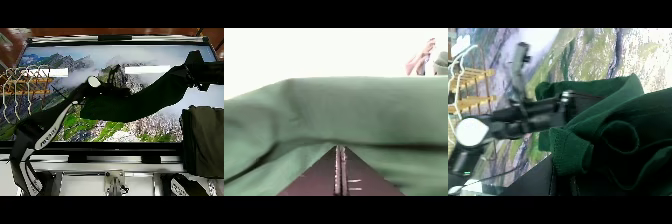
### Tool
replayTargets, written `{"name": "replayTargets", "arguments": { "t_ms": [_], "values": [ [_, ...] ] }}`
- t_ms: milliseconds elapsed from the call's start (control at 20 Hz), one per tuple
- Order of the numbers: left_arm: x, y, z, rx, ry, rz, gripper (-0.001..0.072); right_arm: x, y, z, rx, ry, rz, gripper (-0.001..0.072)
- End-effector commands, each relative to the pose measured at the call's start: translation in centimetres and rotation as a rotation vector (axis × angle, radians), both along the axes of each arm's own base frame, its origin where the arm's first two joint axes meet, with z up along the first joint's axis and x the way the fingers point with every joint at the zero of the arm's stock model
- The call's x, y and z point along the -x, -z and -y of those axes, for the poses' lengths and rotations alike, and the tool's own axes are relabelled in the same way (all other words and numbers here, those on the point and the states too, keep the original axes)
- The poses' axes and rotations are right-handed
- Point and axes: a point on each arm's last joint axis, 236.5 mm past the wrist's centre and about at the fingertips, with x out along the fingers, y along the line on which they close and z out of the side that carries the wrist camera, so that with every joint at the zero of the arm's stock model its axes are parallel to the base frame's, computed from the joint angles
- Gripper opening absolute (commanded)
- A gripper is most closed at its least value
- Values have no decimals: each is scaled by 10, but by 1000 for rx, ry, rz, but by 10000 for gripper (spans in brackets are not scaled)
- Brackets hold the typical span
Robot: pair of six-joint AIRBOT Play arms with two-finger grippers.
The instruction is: Fold the shirts.
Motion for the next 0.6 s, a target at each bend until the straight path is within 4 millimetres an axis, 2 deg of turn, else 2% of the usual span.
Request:
{"name": "replayTargets", "arguments": {
  "t_ms": [0, 100, 200, 350, 450, 550],
  "values": [
    [-27, -41, -79, -150, -17, 151, 30, -17, 14, -5, 7, 3, -11, 69],
    [-42, -81, -134, -247, -67, 271, 30, -34, 27, -30, -4, -31, -9, 69],
    [-51, -129, -185, -299, -148, 373, 30, -47, 39, -69, -27, -77, -4, 69],
    [-50, -191, -250, -306, -277, 455, 31, -57, 51, -145, -99, -155, 21, 69],
    [-47, -219, -287, -311, -353, 488, 31, -56, 62, -191, -150, -201, 15, 69],
    [-42, -231, -313, -323, -395, 494, 32, -51, 78, -232, -188, -236, -6, 69]
  ]
}}
